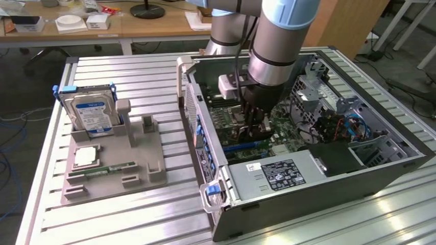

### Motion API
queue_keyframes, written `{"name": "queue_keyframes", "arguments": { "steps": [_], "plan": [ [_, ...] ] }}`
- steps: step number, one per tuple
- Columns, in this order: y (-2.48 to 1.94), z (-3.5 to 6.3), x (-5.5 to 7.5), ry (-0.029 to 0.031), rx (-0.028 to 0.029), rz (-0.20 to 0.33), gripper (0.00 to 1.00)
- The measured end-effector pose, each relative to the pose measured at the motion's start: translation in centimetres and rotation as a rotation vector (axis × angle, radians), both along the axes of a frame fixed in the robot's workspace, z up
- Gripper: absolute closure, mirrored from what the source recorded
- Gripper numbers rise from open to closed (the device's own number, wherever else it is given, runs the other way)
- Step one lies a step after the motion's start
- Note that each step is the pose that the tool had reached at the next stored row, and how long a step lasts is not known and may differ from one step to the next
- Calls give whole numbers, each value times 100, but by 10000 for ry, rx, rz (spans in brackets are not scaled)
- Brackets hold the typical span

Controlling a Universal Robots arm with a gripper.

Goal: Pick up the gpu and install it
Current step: 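Insert the gpu into the slot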

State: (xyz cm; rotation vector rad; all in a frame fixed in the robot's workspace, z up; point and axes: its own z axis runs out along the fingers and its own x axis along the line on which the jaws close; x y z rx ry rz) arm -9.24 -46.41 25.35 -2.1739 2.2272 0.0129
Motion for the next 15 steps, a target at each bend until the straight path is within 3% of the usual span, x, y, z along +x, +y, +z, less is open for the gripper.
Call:
{"name": "queue_keyframes", "arguments": {
  "steps": [15],
  "plan": [
    [0, -34, -21, 4, -1, 1, 73]
  ]
}}
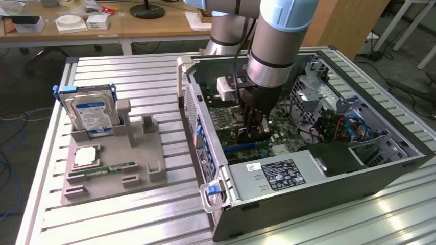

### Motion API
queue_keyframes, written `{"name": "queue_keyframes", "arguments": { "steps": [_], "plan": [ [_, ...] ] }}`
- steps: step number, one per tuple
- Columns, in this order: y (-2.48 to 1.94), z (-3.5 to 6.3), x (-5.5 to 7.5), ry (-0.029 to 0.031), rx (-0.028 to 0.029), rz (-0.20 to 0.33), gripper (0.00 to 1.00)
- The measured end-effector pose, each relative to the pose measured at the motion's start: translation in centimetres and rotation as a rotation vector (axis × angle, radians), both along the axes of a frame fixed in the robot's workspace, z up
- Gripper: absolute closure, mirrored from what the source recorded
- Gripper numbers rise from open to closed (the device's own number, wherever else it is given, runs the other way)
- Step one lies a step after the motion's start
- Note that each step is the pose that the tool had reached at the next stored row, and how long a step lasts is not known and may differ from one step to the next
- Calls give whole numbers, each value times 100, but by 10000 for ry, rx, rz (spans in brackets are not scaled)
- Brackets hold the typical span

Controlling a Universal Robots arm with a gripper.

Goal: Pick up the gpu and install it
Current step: 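Insert the gpu into the slot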

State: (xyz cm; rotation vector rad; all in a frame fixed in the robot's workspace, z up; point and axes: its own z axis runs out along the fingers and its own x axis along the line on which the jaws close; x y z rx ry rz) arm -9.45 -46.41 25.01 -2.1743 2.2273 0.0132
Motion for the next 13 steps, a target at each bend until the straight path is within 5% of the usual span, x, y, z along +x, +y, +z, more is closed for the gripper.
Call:
{"name": "queue_keyframes", "arguments": {
  "steps": [13],
  "plan": [
    [0, -53, -1, 52, 2, -1, 73]
  ]
}}
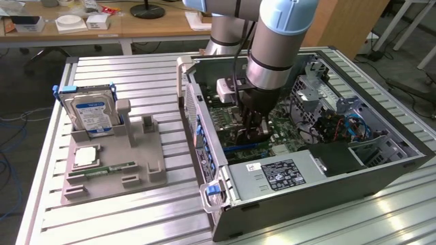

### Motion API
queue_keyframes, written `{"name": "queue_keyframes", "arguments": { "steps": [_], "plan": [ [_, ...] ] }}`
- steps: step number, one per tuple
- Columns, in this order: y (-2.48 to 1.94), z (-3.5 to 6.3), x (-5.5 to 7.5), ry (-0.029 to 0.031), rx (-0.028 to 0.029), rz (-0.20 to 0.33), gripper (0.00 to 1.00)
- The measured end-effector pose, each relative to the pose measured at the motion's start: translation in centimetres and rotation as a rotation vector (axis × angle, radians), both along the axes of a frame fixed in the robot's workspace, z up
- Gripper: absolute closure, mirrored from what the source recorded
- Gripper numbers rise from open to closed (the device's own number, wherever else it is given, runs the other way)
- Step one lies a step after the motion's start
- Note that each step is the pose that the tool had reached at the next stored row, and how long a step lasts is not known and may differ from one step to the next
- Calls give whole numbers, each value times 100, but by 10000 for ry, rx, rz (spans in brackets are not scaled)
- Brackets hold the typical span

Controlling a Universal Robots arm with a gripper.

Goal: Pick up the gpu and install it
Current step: 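Insert the gpu into the slot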

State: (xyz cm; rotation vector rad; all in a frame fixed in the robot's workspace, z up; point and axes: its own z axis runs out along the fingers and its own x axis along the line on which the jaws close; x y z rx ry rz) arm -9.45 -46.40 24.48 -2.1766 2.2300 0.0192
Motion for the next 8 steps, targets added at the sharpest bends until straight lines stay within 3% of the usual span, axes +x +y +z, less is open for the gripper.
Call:
{"name": "queue_keyframes", "arguments": {
  "steps": [8],
  "plan": [
    [0, -14, -2, 0, 0, 0, 73]
  ]
}}
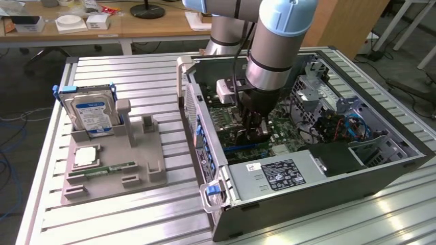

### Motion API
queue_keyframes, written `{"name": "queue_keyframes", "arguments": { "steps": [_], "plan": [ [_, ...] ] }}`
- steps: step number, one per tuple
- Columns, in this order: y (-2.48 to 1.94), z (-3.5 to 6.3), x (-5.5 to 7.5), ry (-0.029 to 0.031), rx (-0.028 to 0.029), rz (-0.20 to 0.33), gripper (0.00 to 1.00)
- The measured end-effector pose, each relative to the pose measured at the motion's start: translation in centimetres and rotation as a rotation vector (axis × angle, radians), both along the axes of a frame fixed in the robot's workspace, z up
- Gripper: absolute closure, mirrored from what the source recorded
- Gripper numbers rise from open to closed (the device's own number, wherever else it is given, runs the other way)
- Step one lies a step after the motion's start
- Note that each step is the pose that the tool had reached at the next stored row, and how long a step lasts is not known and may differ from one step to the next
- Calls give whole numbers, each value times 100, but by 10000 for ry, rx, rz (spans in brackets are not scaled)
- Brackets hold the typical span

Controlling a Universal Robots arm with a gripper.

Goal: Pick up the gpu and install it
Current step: 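Insert the gpu into the slot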

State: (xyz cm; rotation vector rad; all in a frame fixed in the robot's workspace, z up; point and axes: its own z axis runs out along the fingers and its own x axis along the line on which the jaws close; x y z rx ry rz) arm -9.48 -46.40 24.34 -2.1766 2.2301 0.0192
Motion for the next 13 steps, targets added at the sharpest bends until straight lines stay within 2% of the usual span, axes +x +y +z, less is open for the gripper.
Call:
{"name": "queue_keyframes", "arguments": {
  "steps": [13],
  "plan": [
    [29, -19, 0, 1, -3, 103, 73]
  ]
}}
